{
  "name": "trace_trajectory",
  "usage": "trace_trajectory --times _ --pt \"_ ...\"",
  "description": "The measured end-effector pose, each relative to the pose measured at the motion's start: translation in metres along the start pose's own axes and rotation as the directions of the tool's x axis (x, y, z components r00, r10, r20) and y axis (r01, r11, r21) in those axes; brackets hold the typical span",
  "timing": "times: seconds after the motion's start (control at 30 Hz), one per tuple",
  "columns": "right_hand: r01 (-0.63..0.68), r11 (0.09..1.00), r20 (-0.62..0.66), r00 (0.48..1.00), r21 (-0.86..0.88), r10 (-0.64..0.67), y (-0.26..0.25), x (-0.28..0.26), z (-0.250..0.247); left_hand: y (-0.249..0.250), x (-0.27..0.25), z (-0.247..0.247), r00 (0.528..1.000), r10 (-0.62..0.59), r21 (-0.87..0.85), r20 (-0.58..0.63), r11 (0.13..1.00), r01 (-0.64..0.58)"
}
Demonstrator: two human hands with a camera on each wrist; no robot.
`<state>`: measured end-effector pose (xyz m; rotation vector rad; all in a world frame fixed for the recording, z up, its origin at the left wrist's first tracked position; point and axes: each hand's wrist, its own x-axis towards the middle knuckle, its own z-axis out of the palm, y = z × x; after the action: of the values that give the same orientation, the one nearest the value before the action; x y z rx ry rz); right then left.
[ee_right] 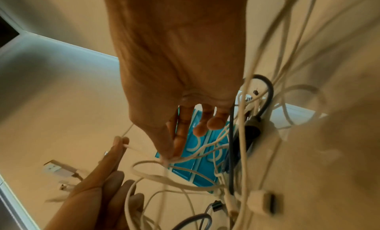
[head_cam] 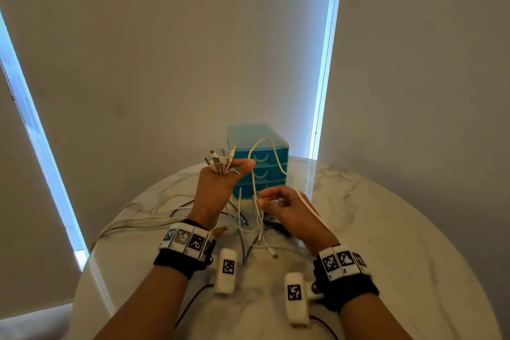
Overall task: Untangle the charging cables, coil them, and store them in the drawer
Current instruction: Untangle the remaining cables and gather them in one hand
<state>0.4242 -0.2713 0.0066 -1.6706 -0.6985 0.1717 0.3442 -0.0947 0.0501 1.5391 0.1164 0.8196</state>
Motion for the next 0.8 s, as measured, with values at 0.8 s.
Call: trace_trajectory --times 0.8 --pt "0.190 0.977 -0.342 0.928 0.097 -0.146 -0.005 0.001 0.020 0.010 -0.007 0.004 0.985 -0.060 0.082 0.160 0.996 0.047"
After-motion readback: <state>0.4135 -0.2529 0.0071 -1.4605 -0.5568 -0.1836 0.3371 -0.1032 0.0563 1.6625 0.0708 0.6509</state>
